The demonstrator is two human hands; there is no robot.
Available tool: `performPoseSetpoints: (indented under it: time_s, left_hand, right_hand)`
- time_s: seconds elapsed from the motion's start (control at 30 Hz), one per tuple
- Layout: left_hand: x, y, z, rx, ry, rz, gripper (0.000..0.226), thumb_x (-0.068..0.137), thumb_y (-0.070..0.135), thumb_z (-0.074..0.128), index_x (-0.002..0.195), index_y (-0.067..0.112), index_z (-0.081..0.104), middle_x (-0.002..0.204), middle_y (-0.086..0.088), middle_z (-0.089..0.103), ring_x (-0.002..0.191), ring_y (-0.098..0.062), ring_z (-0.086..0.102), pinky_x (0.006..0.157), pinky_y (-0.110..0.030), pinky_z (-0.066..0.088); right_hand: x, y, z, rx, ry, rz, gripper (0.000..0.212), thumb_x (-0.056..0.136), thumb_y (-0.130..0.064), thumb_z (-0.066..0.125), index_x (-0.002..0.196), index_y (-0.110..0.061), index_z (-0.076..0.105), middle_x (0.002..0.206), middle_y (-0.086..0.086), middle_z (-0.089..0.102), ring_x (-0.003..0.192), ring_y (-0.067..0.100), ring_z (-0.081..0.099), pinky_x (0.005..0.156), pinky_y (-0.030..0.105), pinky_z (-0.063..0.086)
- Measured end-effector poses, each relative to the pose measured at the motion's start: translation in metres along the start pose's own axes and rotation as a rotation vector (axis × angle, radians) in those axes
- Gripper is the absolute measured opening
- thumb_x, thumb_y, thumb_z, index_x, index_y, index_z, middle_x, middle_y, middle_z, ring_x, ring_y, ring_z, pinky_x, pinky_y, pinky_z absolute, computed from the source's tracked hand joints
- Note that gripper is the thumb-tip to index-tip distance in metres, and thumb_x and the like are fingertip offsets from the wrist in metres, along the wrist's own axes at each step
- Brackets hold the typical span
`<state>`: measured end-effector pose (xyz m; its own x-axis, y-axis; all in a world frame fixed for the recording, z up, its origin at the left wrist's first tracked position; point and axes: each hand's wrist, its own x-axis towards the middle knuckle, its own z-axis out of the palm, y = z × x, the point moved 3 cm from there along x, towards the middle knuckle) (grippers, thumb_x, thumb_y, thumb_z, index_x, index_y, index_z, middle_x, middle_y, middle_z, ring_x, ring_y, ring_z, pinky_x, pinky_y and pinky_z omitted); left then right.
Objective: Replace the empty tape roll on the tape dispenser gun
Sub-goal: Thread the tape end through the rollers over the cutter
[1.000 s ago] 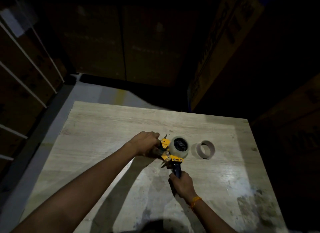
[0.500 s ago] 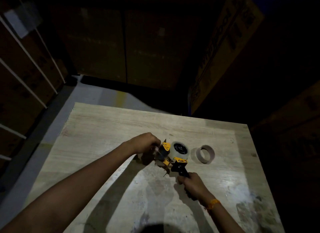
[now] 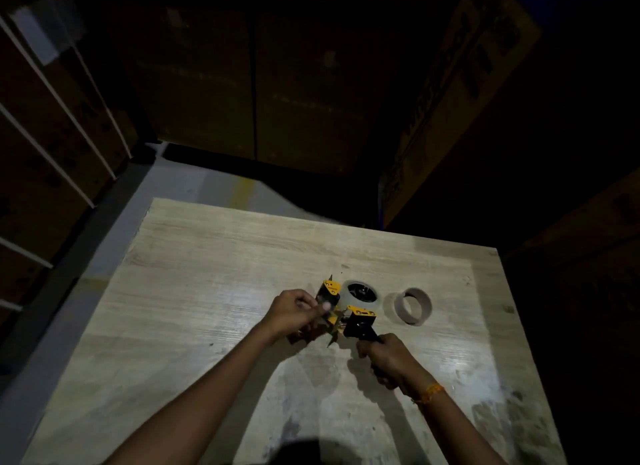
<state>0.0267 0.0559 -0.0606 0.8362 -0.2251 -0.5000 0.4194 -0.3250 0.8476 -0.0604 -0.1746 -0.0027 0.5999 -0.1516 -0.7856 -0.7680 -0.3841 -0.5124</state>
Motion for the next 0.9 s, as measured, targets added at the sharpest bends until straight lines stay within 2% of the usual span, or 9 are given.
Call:
performPoseSetpoints:
  time_s: [0.07,0.1,0.23,0.37,0.43,0.5,0.7,0.8,0.9]
  left_hand:
    - [-0.006,0.0,0.009,0.001,0.069,0.046,0.034,0.074,0.047,0.091,0.086,0.017,0.078,0.081,0.0,0.079,0.072,0.0,0.073,0.067,-0.018,0.058]
    - [-0.009,0.001,0.012,-0.018,0.103,0.065,0.025,0.075,0.035,0.092,0.084,0.015,0.079,0.08,0.0,0.079,0.069,0.003,0.071,0.066,-0.016,0.056]
    - [-0.009,0.001,0.014,-0.085,0.143,0.091,0.009,0.079,0.009,0.088,0.079,0.012,0.08,0.072,-0.003,0.079,0.064,-0.014,0.076,0.068,-0.029,0.061]
    - [-0.003,0.011,0.004,-0.04,0.16,0.124,0.011,0.082,0.004,0.085,0.08,0.013,0.081,0.078,-0.001,0.079,0.069,-0.01,0.075,0.069,-0.029,0.064]
    - [0.006,0.021,-0.002,-0.016,0.112,0.157,0.006,0.083,0.004,0.083,0.083,0.01,0.082,0.085,-0.003,0.08,0.077,-0.015,0.077,0.074,-0.033,0.066]
    - [0.015,0.032,-0.011,0.076,0.032,0.197,0.004,0.085,0.009,0.083,0.089,0.011,0.083,0.088,-0.003,0.081,0.083,-0.019,0.078,0.078,-0.037,0.066]
    - [0.033,0.08,-0.039,0.464,-0.292,0.338,0.005,0.085,0.014,0.082,0.088,0.018,0.084,0.087,0.006,0.081,0.088,-0.006,0.075,0.084,-0.035,0.062]
    - [0.038,0.088,-0.045,0.498,-0.34,0.345,0.008,0.085,0.016,0.081,0.091,0.02,0.084,0.088,0.006,0.081,0.089,-0.012,0.076,0.085,-0.042,0.063]
    - [0.039,0.089,-0.047,0.449,-0.323,0.369,0.01,0.087,0.012,0.08,0.094,0.018,0.085,0.092,0.005,0.082,0.089,-0.013,0.077,0.082,-0.04,0.063]
  right_hand:
    - [0.002,0.002,0.003,0.004,0.0,0.0,0.015,0.079,-0.018,0.066,0.074,-0.01,0.055,0.049,0.004,0.04,0.036,0.016,0.03,0.044,0.019,0.026]
    - [0.003,0.002,0.004,0.006,0.002,0.001,0.015,0.079,-0.018,0.067,0.073,-0.011,0.055,0.048,0.004,0.041,0.036,0.016,0.03,0.044,0.02,0.026]
    - [0.004,0.003,0.006,0.029,0.002,0.01,0.017,0.078,-0.019,0.066,0.073,-0.011,0.053,0.051,0.005,0.04,0.037,0.016,0.029,0.044,0.023,0.025]
    - [0.001,0.001,0.006,0.115,-0.009,0.021,0.018,0.077,-0.017,0.064,0.072,-0.007,0.05,0.054,0.01,0.039,0.037,0.016,0.026,0.046,0.024,0.022]
    - [-0.002,-0.002,0.005,0.172,-0.032,0.019,0.019,0.078,-0.015,0.062,0.067,-0.008,0.049,0.05,0.008,0.038,0.037,0.015,0.025,0.046,0.024,0.02]
    - [-0.005,-0.003,0.003,0.203,-0.062,0.025,0.024,0.081,-0.014,0.061,0.061,-0.009,0.05,0.046,0.007,0.038,0.037,0.015,0.024,0.045,0.022,0.019]
    - [-0.002,0.003,0.007,0.301,-0.149,0.044,0.033,0.083,-0.015,0.06,0.052,-0.012,0.05,0.049,0.008,0.035,0.035,0.016,0.021,0.041,0.018,0.018]
    - [0.002,0.003,0.012,0.387,-0.142,0.039,0.029,0.081,-0.015,0.06,0.054,-0.012,0.051,0.052,0.01,0.037,0.036,0.016,0.021,0.039,0.018,0.019]
    - [0.005,0.005,0.018,0.405,-0.124,0.026,0.028,0.082,-0.017,0.06,0.055,-0.012,0.051,0.055,0.011,0.036,0.038,0.016,0.021,0.04,0.019,0.019]
